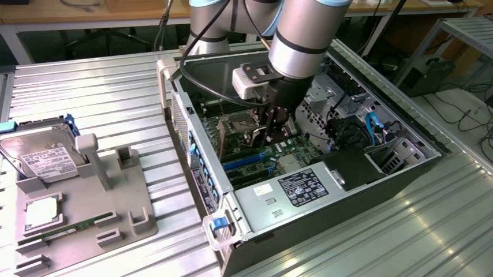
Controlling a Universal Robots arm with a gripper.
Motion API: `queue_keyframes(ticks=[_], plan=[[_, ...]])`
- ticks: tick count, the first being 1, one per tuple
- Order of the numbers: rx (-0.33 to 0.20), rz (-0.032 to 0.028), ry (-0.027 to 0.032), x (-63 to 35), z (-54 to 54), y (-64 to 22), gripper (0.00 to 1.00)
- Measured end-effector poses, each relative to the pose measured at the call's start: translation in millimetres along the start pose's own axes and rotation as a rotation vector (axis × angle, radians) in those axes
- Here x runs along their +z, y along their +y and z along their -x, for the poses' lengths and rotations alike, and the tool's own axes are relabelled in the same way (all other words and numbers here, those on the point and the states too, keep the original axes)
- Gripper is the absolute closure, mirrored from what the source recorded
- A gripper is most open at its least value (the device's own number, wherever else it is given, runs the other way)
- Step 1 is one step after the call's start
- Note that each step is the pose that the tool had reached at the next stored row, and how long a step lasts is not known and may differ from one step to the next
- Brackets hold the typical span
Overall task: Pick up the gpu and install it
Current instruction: 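Insert the gpu into the slot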
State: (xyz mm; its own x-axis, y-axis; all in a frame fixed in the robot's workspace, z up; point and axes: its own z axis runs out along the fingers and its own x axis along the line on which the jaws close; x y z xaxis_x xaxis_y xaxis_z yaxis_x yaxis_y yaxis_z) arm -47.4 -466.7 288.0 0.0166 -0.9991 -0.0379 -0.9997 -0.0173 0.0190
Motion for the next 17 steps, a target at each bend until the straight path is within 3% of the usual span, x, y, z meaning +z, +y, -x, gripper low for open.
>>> queue_keyframes(ticks=[17], plan=[[0.0, 0.0005, -0.0028, 11.1, 0.6, 4.4, 0.72]])
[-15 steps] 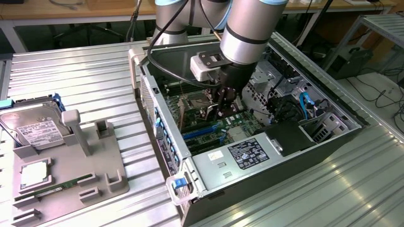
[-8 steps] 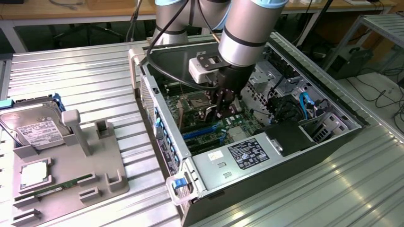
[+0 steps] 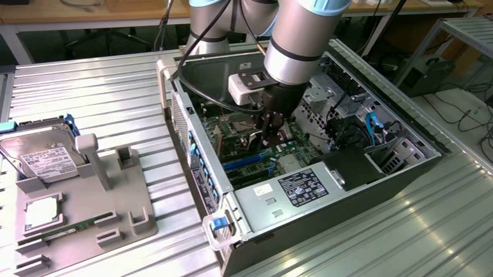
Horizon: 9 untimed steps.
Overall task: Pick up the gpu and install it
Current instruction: 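Insert the gpu into the slot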
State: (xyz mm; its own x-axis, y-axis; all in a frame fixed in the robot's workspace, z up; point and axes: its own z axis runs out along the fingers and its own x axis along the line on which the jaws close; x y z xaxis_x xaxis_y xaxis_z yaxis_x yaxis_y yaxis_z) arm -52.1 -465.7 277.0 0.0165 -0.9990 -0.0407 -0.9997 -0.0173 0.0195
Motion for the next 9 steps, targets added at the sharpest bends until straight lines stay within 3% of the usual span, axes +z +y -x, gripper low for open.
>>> queue_keyframes(ticks=[9], plan=[[0.0, 0.0009, -0.0019, 4.3, 0.5, 2.9, 0.72]])
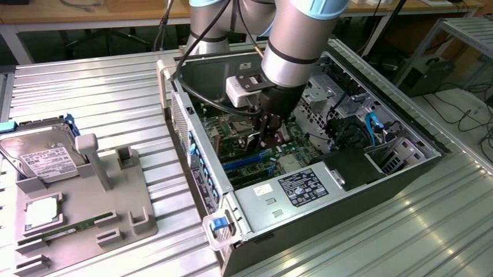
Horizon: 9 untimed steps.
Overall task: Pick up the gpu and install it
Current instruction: 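Insert the gpu into the slot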
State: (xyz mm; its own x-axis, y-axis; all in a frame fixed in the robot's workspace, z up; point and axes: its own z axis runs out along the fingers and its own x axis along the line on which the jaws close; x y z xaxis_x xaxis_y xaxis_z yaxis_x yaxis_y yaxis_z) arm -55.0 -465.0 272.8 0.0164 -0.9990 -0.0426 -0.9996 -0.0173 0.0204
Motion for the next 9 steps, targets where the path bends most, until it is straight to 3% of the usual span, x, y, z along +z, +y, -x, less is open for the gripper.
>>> queue_keyframes(ticks=[9], plan=[[0.0, 0.0009, -0.0002, 1.6, 0.2, 4.1, 0.72]])
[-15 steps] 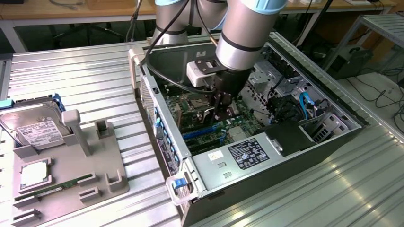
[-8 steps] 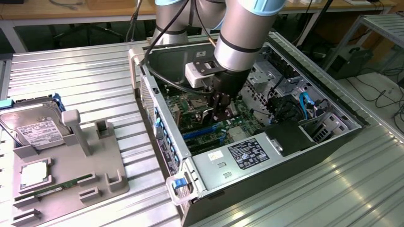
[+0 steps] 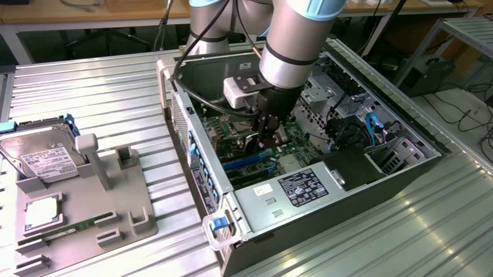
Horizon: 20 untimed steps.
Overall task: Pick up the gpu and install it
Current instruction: 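Insert the gpu into the slot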
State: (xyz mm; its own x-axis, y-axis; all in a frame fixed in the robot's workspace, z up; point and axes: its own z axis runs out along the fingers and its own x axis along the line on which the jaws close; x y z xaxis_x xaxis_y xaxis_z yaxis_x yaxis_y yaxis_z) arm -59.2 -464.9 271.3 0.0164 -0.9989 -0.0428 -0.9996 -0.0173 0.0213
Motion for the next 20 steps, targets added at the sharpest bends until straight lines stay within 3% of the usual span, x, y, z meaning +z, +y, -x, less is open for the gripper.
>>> queue_keyframes(ticks=[12, 16, 20], plan=[[0.0, 0.003, 0.0001, 2.2, -4.0, 0.2, 0.72], [0.001, 0.0161, -0.0002, 2.3, -3.9, 0.3, 0.72], [0.001, 0.0167, -0.0004, 5.0, -3.7, 0.1, 0.72]])
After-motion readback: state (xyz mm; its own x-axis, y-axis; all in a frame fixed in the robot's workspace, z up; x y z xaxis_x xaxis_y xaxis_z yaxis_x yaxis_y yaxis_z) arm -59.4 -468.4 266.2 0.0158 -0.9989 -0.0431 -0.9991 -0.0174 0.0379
